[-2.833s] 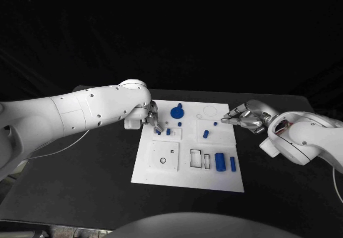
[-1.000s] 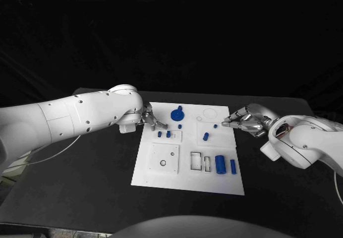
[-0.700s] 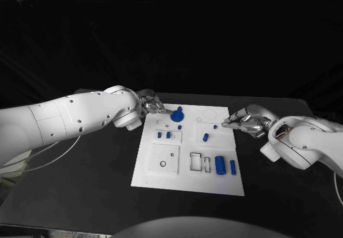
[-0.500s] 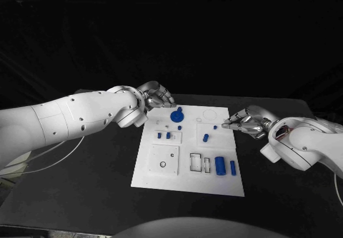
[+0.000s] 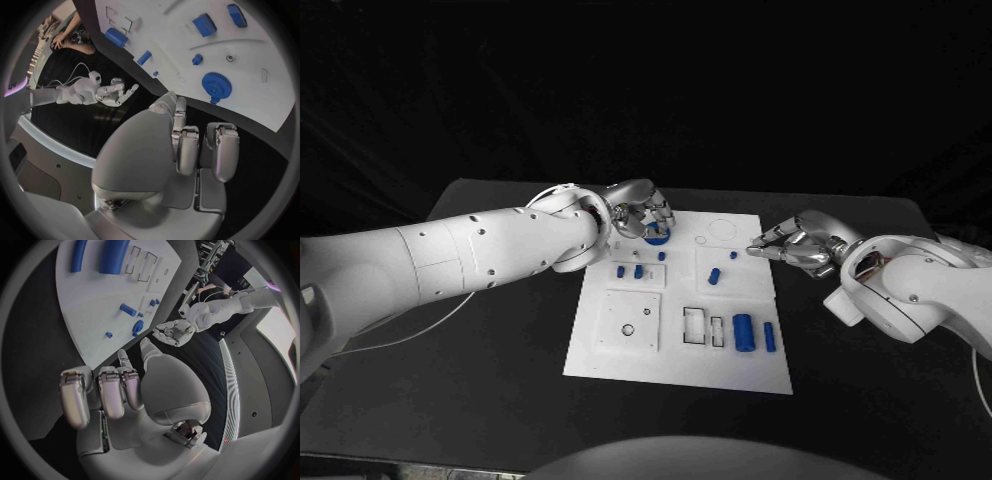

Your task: Assemble the parts on the task board

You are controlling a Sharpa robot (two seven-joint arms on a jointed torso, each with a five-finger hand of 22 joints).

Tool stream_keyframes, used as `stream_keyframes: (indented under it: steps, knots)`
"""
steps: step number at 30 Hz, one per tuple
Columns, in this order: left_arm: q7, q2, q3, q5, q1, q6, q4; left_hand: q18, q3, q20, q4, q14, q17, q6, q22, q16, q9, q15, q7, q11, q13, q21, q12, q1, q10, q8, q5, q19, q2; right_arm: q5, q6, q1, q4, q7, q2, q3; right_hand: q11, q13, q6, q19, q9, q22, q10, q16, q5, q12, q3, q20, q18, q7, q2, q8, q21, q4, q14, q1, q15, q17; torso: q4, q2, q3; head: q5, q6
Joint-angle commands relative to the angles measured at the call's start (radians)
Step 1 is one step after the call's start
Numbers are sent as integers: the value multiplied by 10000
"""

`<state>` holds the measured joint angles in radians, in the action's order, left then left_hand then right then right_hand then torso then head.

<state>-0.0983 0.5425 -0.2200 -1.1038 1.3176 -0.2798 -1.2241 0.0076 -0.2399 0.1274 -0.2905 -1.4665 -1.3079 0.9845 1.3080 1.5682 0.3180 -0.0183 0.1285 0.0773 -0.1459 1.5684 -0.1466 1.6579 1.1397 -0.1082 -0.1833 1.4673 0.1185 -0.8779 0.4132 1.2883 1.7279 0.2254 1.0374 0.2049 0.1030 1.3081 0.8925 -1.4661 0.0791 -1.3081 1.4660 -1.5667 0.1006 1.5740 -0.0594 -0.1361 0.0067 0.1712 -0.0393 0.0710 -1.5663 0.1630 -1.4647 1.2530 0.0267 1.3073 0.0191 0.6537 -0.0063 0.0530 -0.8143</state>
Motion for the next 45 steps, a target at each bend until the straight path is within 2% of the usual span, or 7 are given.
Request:
stream_keyframes:
  steps: [1, 5, 10, 15, 22, 36, 45]
  knots:
    - [-226, -72, 10, -1894, -32, 524, 29, -76, -127, -4, 4, -1043, -2629, 120, 2628, 26, -161, -6, -26, 51, 276, 24, 255, -7, -163, 101, 215, 1035, 94, 90, 644, -29, -27, -511, 0, 3, -28, 2627, -42, -1047, -14, -2627, 1048, -41, 37, -32, 13, -44, -67, -57, -102, -53, -45, 24, -1061, 38, 23, 2635, 1, -3, 3, 15, -18]
    - [-111, -135, 10, -2278, -56, 853, 78, -76, -254, 40, 16, -1043, -2629, 249, 2628, 26, -352, -62, -87, 118, 603, 24, 493, -31, -260, 198, 459, 1035, 179, 157, 910, -48, -56, -696, -1, 4, -29, 2627, -52, -1047, -16, -2627, 1048, -41, 37, -32, 14, -43, -67, -59, -104, -57, -45, 26, -1061, 37, 22, 2635, -2, -11, 7, 35, -37]
    - [90, -311, 10, -2779, -82, 1234, 271, -76, -388, 93, 12, -1043, -2629, 335, 2628, 26, -599, -112, -43, 152, 841, 24, 681, -72, -324, 336, 971, 1035, 175, 194, 1047, -62, -75, -816, -10, 5, -31, 2627, -55, -1047, -17, -2627, 1048, -41, 37, -32, 16, -42, -67, -60, -107, -58, -45, 29, -1061, 35, 22, 2635, 10, -14, 7, 59, -57]
    - [366, -451, 11, -2972, -101, 1573, 438, -76, -433, 13, 4, -1043, -2629, 255, 2628, 26, -829, 44, 21, 119, 852, 24, 840, -159, -774, 437, 1232, 1035, 152, 204, 1139, -67, -75, -899, -29, 5, -31, 2627, -55, -1047, -17, -2627, 1048, -41, 37, -32, 16, -42, -67, -60, -107, -58, -45, 29, -1061, 35, 22, 2635, -4, -14, 3, 51, -64]
    - [559, -581, 11, -3085, -140, 1888, 602, -76, -383, -94, 18, -1043, -2629, 103, 2628, 26, -1030, 170, -86, -12, 849, 24, 840, -205, -1194, 449, 1269, 1035, 176, 209, 1144, -68, -71, -913, -19, 5, -32, 2627, -45, -1047, -15, -2627, 1048, -41, 31, -32, 22, -40, -67, -58, -118, -49, -45, 43, -1061, 22, 18, 2635, -2, -10, 0, 30, -64]
    - [770, -905, 10, -3405, -214, 2421, 985, -76, -382, -145, 42, -1043, -2629, -41, 2628, 26, -1170, 199, -97, -32, 843, 24, 822, -134, -1375, 461, 1279, 1035, 145, 210, 1139, -69, -45, -912, -35, 5, -32, 2627, -45, -1047, -15, -2627, 1048, -41, 31, -32, 22, -40, -67, -58, -118, -49, -45, 43, -1061, 22, 18, 2635, 4, -16, 14, 31, -97]
    - [782, -990, 10, -3506, -233, 2547, 1054, -76, -479, -159, 69, -1043, -2629, -106, 2628, 26, -1277, 216, -143, -88, 841, 24, 804, 52, -1446, 447, 1277, 1035, 74, 211, 1122, -69, -36, -894, -35, 5, -32, 2627, -45, -1047, -15, -2627, 1048, -41, 31, -32, 22, -40, -67, -58, -118, -49, -45, 43, -1061, 22, 18, 2635, -8, -17, 5, 5, -86]
